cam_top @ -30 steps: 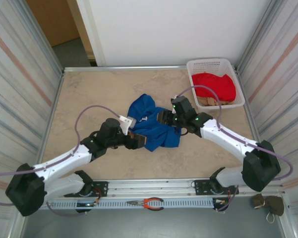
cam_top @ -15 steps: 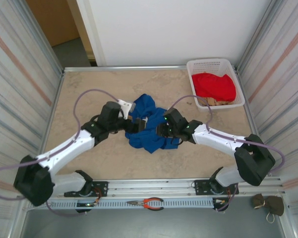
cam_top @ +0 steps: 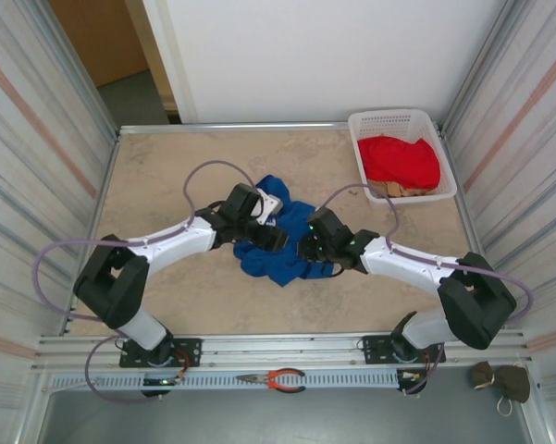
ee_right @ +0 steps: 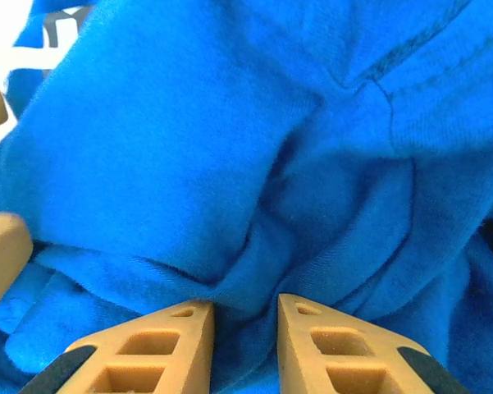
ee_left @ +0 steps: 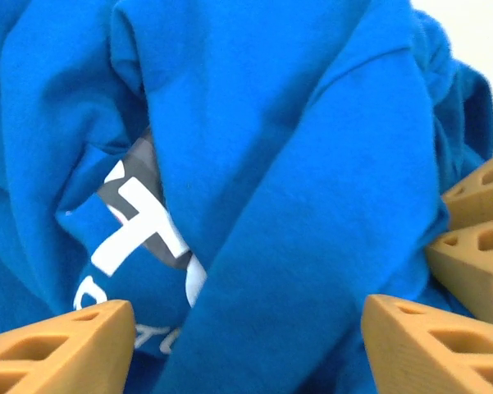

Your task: Fold the inside-out t-shirt

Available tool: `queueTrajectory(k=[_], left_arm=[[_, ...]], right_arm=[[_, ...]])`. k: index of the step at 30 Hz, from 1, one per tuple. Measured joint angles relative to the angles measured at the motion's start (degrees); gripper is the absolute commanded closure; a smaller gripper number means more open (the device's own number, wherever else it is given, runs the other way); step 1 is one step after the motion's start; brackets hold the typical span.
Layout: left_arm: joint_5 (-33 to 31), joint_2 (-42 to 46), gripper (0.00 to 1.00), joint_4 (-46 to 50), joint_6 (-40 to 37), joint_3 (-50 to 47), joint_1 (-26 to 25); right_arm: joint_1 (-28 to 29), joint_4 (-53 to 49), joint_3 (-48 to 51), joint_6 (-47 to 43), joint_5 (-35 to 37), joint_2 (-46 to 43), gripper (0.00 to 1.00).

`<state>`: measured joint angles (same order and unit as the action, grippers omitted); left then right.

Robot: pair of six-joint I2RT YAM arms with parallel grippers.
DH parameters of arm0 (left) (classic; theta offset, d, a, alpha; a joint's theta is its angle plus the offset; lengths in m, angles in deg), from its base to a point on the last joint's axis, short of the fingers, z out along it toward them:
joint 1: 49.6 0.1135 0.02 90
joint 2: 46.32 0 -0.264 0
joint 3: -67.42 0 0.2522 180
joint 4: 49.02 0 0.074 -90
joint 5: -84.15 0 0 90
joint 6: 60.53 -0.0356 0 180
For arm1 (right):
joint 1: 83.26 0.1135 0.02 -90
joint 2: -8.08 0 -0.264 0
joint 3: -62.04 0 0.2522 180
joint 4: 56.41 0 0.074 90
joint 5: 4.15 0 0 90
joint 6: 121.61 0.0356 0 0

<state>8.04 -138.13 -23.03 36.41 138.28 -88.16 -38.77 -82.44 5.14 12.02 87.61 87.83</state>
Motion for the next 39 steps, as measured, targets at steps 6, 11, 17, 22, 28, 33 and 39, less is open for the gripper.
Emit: queueTrajectory(k=[6, 11, 17, 22, 28, 33, 39], left_arm=[[1.7, -4.7, 1.0, 0.0, -0.8, 3.8, 0.0], [5.4, -4.4, 1.0, 0.8, -0.7, 5.8, 0.3], [13.6, 4.3, 1.0, -4.0, 6.4, 3.0, 3.9], [18.4, 10.2, 1.0, -9.4, 12.5, 1.3, 5.1], [21.0, 10.6, 1.0, -12.6, 16.3, -0.2, 5.1], [21.5, 10.6, 1.0, -12.9, 17.6, -0.7, 5.1], [21.7, 10.6, 1.0, -13.1, 18.0, -0.7, 5.1]], right_arm=[[0.2, 0.5, 2.1, 1.0, 0.3, 0.0, 0.76], [0.2, 0.7, 2.6, 1.0, 1.3, 0.0, 0.76], [0.2, 0.9, 2.9, 1.0, 1.5, -0.1, 0.75], [0.2, 0.1, 2.9, 0.8, 1.4, -3.8, 0.64], [0.8, -2.0, 2.7, 0.2, 1.4, -13.6, 0.54], [1.0, -3.5, 1.0, -0.6, 1.3, -17.1, 0.53], [2.0, -2.5, -1.4, -0.7, 0.8, -13.6, 0.54]])
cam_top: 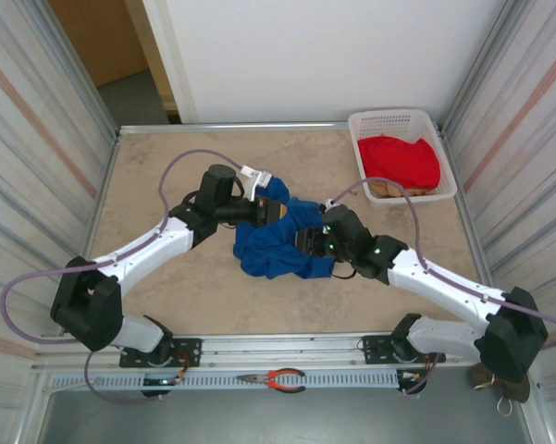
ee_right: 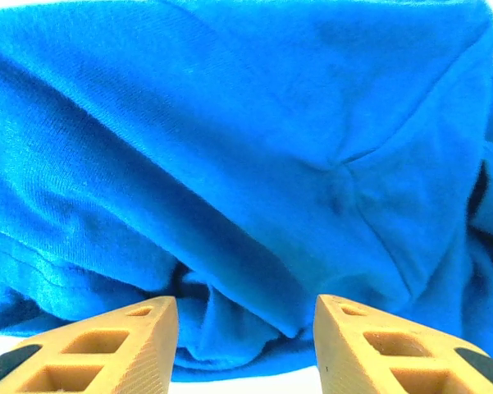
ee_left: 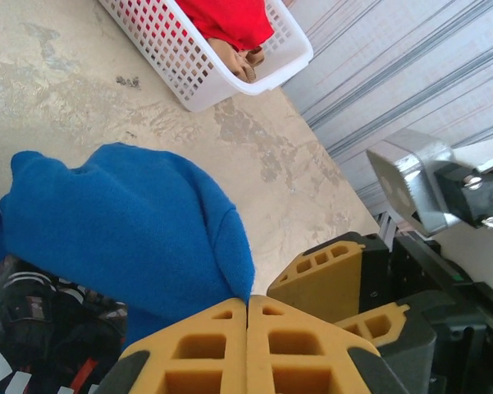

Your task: Fold the inside-out t-shirt

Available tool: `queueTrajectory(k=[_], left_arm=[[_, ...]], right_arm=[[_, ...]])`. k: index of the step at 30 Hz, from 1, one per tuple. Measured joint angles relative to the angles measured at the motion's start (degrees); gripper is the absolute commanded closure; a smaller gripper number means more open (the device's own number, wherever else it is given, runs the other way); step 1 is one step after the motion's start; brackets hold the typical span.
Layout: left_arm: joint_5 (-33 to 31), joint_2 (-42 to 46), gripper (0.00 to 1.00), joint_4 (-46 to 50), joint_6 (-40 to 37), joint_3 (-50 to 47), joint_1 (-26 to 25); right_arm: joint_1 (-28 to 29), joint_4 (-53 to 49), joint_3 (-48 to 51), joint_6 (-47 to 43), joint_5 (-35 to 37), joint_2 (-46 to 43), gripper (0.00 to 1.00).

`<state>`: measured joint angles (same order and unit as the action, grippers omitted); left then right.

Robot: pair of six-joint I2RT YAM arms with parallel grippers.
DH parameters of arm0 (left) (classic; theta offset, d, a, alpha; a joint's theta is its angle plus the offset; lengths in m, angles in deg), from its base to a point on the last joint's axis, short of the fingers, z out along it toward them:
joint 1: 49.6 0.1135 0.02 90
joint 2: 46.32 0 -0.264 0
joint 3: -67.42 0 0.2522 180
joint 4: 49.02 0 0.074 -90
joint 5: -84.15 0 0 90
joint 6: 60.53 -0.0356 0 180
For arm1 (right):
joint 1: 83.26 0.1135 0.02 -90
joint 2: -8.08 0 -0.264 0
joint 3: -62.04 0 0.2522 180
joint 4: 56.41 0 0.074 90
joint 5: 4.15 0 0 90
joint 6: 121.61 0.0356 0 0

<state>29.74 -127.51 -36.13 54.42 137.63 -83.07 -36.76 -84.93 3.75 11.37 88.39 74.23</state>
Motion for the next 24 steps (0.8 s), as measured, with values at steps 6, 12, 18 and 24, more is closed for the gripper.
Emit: queueTrajectory(k=[6, 12, 18, 24], left_arm=[[-0.1, 0.0, 1.0, -0.1, 0.5, 0.0, 0.0], [-2.4, 0.0, 1.0, 0.2, 1.4, 0.0, 0.5], [-4.2, -0.2, 1.0, -2.0, 5.8, -3.1, 6.7], [1.2, -1.1, 0.99, -6.9, 9.4, -4.6, 7.5]], right_arm=[[0.3, 2.1, -1.5, -0.3, -1.2, 8.3, 0.72], [0.4, 2.6, -1.7, -1.3, -1.5, 10.2, 1.0], [0.4, 1.7, -2.1, -4.1, -2.4, -2.5, 1.0], [0.3, 7.0, 1.6, -8.0, -4.2, -17.0, 1.0]])
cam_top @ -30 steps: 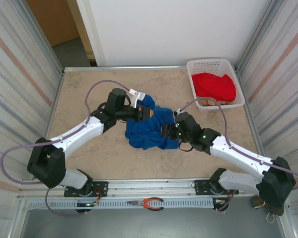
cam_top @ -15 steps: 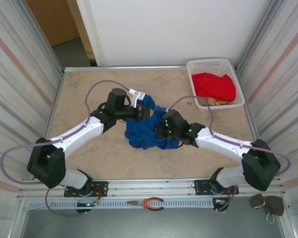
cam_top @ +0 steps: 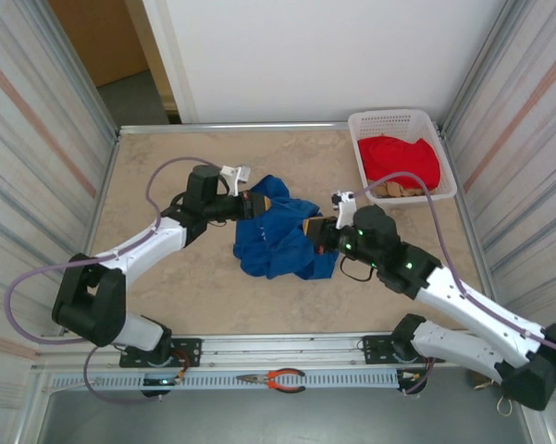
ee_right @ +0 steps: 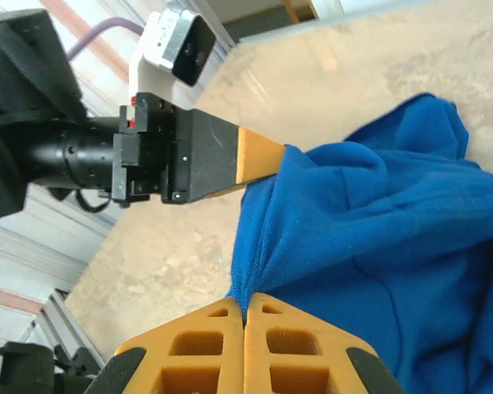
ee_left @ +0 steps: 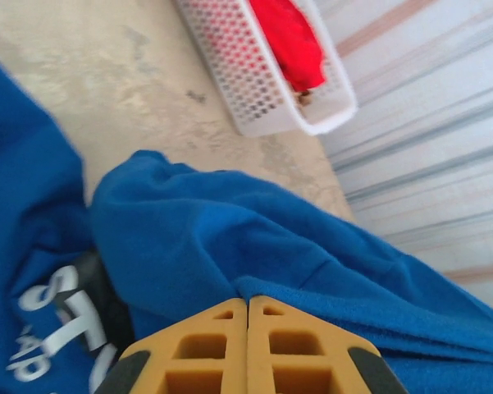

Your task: Fold the inside-out t-shirt

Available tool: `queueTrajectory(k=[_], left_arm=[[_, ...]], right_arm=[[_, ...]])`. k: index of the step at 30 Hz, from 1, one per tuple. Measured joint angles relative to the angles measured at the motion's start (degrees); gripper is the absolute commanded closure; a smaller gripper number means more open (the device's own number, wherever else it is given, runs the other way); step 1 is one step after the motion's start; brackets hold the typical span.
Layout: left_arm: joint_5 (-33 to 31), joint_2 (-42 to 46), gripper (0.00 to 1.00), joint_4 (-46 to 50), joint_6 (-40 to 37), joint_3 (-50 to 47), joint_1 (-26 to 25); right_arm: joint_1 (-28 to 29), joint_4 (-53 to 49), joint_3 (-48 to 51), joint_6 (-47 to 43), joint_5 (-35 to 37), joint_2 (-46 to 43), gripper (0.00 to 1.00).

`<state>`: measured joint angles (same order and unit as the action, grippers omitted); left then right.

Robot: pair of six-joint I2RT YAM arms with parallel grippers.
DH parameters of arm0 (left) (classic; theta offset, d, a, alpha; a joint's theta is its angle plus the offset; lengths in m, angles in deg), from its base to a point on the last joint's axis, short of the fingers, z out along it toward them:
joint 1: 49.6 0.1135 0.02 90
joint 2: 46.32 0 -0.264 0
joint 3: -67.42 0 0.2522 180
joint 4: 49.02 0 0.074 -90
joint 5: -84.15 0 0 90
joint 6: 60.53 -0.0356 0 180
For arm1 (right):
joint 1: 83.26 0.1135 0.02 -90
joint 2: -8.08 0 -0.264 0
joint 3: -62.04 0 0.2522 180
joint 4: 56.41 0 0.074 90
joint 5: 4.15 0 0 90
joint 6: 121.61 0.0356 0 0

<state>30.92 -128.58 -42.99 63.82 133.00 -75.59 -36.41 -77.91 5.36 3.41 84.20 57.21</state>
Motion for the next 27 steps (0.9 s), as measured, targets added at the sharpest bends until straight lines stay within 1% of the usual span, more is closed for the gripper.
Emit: queueTrajectory(k=[1, 2, 3, 4, 5, 6, 9, 11, 13, 16, 21, 24, 27], left_arm=[[0.5, 0.0, 0.87, -0.6, 0.2, 0.2, 0.0], [0.7, 0.0, 0.69, -1.1, 0.2, 0.2, 0.1], [0.4, 0.0, 0.53, -1.4, 0.2, 0.2, 0.2], [0.0, 0.0, 0.44, -1.3, 0.2, 0.2, 0.5], [-0.8, 0.0, 0.38, -1.1, 0.1, 0.2, 0.9], [-1.4, 0.0, 0.34, -0.8, -0.1, 0.2, 1.2], [-4.1, 1.1, 0.32, 0.7, -1.5, -0.2, 0.9], [-6.3, 2.7, 0.32, 2.1, -3.1, -0.9, -0.9], [-8.9, 4.7, 0.32, 3.7, -5.3, -2.0, -4.0], [-13.1, 7.1, 0.32, 5.5, -9.2, -3.5, -10.4], [-19.1, 6.5, 0.3, 6.4, -14.1, -5.6, -20.1], [-22.4, 4.3, 0.29, 6.2, -16.5, -5.6, -23.8], [-24.5, 1.2, 0.3, 6.4, -18.2, -5.0, -24.9]], right_arm=[[-0.2, 0.6, 1.3, -0.2, -0.2, -1.0, 1.0], [-0.5, 0.9, 3.1, -0.5, -0.4, -1.9, 1.0], [-0.9, 1.3, 4.6, -0.8, -0.8, -2.3, 1.0], [-1.3, 1.8, 5.7, -0.9, -1.2, -2.4, 1.0], [-1.9, 2.1, 7.0, -0.9, -1.6, -2.6, 1.0], [-2.3, 2.5, 8.1, -0.9, -1.9, -2.6, 1.0], [-4.2, 3.6, 11.3, -0.7, -3.3, -3.0, 1.0], [-5.8, 4.3, 12.9, -0.5, -4.6, -3.5, 1.0], [-7.3, 4.8, 14.2, 0.1, -5.7, -4.1, 1.0], [-8.7, 4.9, 14.6, 0.6, -6.8, -4.9, 1.0], [-9.2, 5.1, 14.6, 0.7, -7.7, -5.5, 1.0], [-9.4, 5.2, 14.6, 0.7, -7.9, -5.4, 1.0], [-9.5, 5.2, 14.6, 0.8, -8.3, -5.4, 1.0]])
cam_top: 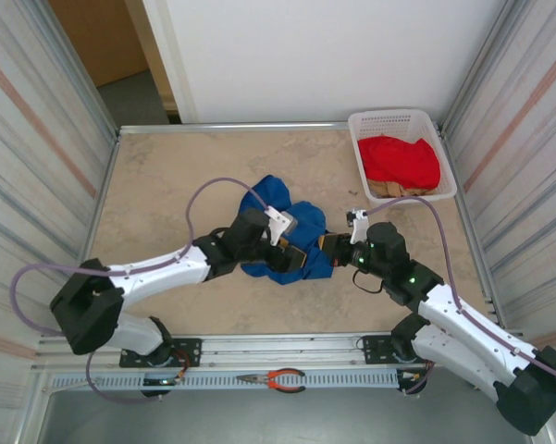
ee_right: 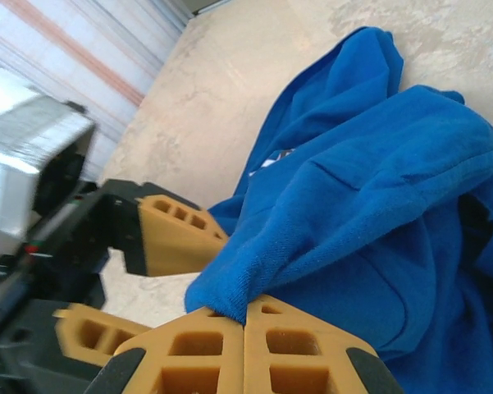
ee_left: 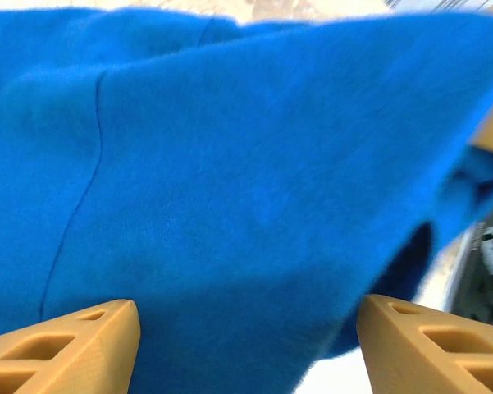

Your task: Fold the inside-out t-shirt

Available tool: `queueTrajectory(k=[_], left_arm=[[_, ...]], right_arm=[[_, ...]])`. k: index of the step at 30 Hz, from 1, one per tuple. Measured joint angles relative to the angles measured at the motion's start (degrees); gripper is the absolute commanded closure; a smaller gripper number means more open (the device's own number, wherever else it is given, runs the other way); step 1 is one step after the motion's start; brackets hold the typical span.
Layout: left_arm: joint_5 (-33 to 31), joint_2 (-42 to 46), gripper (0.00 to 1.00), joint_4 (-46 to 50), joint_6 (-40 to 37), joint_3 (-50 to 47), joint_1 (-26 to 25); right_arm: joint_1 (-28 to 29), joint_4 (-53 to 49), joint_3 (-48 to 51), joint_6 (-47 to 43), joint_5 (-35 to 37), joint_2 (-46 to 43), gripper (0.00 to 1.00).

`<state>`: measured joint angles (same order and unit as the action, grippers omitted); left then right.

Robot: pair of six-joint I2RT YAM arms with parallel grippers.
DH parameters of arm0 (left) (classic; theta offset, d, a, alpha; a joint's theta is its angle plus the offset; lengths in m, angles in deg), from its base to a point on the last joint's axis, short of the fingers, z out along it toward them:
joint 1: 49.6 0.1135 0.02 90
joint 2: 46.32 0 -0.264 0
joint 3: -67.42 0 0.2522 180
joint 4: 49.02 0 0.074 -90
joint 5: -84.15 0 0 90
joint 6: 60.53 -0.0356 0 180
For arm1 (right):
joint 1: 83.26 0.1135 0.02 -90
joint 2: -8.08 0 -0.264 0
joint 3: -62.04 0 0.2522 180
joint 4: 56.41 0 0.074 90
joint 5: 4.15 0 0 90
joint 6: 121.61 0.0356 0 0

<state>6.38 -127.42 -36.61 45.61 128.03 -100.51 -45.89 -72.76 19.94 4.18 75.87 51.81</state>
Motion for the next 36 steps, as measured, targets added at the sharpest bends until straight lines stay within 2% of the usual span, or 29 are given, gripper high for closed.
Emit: queueTrajectory(k=[2, 3, 7, 8, 11, 17, 20, 25, 29, 31, 34, 36], left_arm=[[-1.3, -2.3, 0.34, 0.2, -1.1, 0.9, 0.0], [-1.7, -3.1, 0.41, 0.3, -1.5, 1.4, 0.0], [-2.4, -5.7, 0.96, 0.7, -3.5, 4.7, 0.4], [-1.7, -5.7, 1.0, 0.7, -4.0, 5.3, 0.8], [2.5, -4.5, 1.0, -0.3, -4.4, 5.8, 3.4], [17.6, 0.8, 1.0, -4.0, -2.6, 5.1, 11.2], [24.2, 1.8, 1.0, -7.1, -0.1, 4.4, 12.4], [30.5, 1.8, 1.0, -11.0, 3.7, 2.9, 12.9], [32.3, 1.8, 1.0, -12.3, 5.2, 2.9, 13.1], [32.8, 1.8, 1.0, -12.3, 5.7, 2.9, 13.5], [32.8, 1.8, 1.0, -12.3, 6.6, 2.9, 14.4], [32.8, 1.8, 1.0, -12.3, 6.9, 2.9, 15.0]], right_arm=[[0.0, 0.0, 0.0, 0.0, -0.4, 0.0, 1.0], [0.0, 0.0, 0.0, 0.2, -0.4, 0.0, 1.0], [-0.1, 0.0, 0.0, 0.2, -0.6, 0.1, 1.0], [-0.3, 0.0, 0.0, 0.2, -0.6, 0.2, 1.0], [-2.6, 0.0, 0.0, 0.2, -1.2, 1.2, 0.98], [-9.9, 0.5, 0.0, 0.7, -2.9, 7.1, 0.57], [-11.6, -0.1, -0.3, 0.9, -3.5, 10.3, 0.49], [-8.4, -4.1, -2.9, 1.1, -2.0, 8.5, 0.52], [-1.4, -7.7, -5.5, 1.2, 2.3, 2.8, 0.6], [2.6, -9.1, -6.6, 1.5, 5.1, 0.7, 0.75], [8.1, -10.2, -7.4, 1.9, 8.4, -0.1, 0.81], [11.7, -10.6, -7.6, 2.2, 10.1, 0.9, 0.81]])
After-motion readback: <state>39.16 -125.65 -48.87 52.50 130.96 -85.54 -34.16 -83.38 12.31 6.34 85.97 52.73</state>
